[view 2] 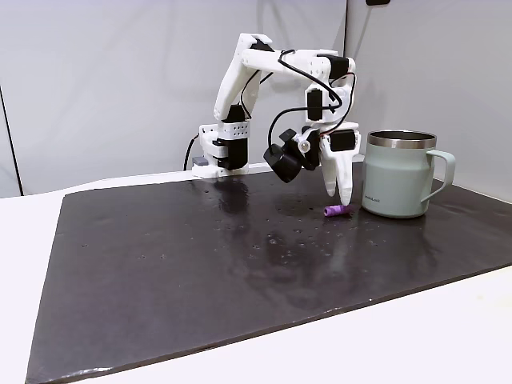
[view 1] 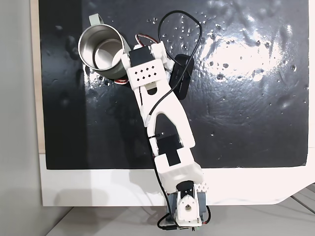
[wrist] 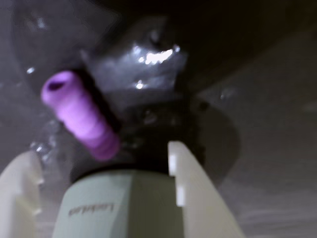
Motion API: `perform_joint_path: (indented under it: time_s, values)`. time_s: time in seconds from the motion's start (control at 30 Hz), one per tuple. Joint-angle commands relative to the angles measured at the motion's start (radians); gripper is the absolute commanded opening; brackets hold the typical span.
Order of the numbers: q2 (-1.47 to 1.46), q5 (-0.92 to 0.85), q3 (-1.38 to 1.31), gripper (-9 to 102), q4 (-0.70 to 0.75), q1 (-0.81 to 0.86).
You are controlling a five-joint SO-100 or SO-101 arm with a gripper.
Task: Grasp a pengrip and put it in the cup.
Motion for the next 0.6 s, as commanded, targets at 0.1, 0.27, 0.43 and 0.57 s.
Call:
perform_joint_path:
  time_s: [0.1,0.27,0.43,0.57]
  values:
    - [-0.037,-0.011,-0.032,25,-0.064,0.000]
    - [-0.049,-0.012,0.023,8,-0.109,0.006]
    - [-0.051,0.012,0.052,0,-0.118,0.020]
    - [0.005,0.023,0.049,0,-0.104,0.044]
